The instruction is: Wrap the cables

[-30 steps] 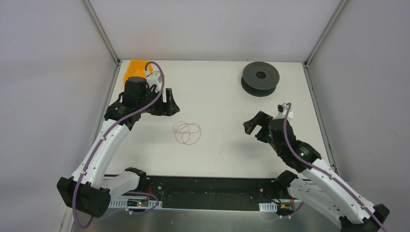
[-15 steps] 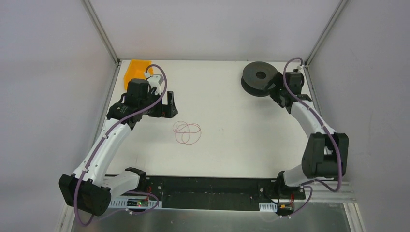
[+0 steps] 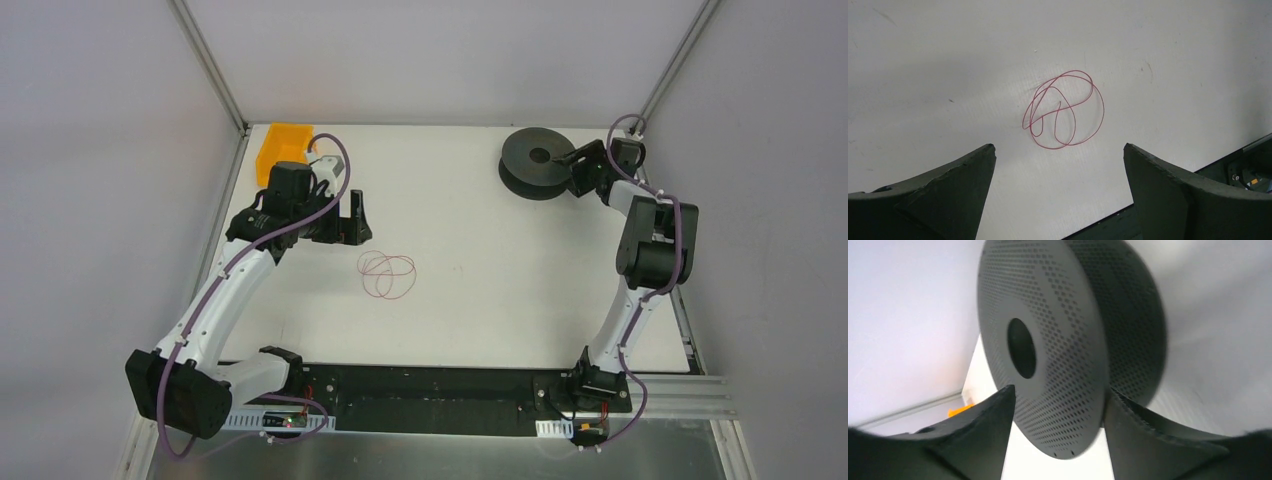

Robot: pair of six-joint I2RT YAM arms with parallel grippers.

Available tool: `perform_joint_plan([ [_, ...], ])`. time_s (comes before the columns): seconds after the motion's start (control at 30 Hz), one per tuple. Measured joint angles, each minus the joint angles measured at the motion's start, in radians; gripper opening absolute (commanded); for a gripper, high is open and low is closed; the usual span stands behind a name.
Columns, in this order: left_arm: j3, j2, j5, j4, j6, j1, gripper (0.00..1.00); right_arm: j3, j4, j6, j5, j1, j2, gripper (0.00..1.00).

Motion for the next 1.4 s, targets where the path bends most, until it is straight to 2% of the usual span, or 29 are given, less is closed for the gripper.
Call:
perform_joint_plan([
  [0.13,0.0,0.007,0.005,0.0,0.0,0.0,0.99,0.041,0.097,0.063,-0.089,-0.008,0.066,0.24],
  [0.23,0.0,0.011,0.006,0.0,0.0,0.0,0.99,0.036,0.166,0.127,-0.152,-0.014,0.093,0.07],
  [0.37,0.0,0.019,0.006,-0.001,0.0,0.0,0.99,-0.004,0.306,0.224,-0.234,-0.01,0.097,0.0],
  [0.5,0.0,0.026,0.005,-0.003,0.0,0.0,0.99,-0.101,0.421,0.279,-0.268,0.026,0.056,0.0],
  [0.6,0.0,0.026,0.004,-0.004,0.0,0.0,0.99,-0.198,0.458,0.303,-0.282,0.098,0.001,0.0],
  [0.77,0.0,0.026,-0.005,-0.005,0.0,0.0,0.99,-0.363,0.536,0.34,-0.269,0.292,-0.096,0.0],
  [0.87,0.0,0.023,-0.034,-0.005,0.0,0.0,0.99,-0.466,0.579,0.358,-0.239,0.412,-0.156,0.03],
  [1.0,0.0,0.003,-0.092,-0.006,0.0,0.0,0.99,-0.536,0.603,0.369,-0.187,0.475,-0.203,0.14],
  [1.07,0.0,-0.015,-0.12,-0.007,0.0,0.0,0.99,-0.549,0.593,0.369,-0.158,0.482,-0.216,0.24],
  [1.1,0.0,-0.024,-0.134,-0.007,0.0,0.0,0.99,-0.555,0.583,0.368,-0.146,0.484,-0.222,0.35],
  [1.17,0.0,-0.043,-0.173,-0.007,-0.003,0.0,0.99,-0.57,0.517,0.349,-0.111,0.487,-0.247,0.49],
  [1.23,0.0,-0.064,-0.234,-0.007,-0.011,0.0,0.99,-0.578,0.424,0.309,-0.072,0.494,-0.286,0.57],
  [1.4,-0.003,-0.118,-0.416,-0.007,-0.05,0.0,0.99,-0.553,0.067,0.128,0.166,0.603,-0.5,0.59],
])
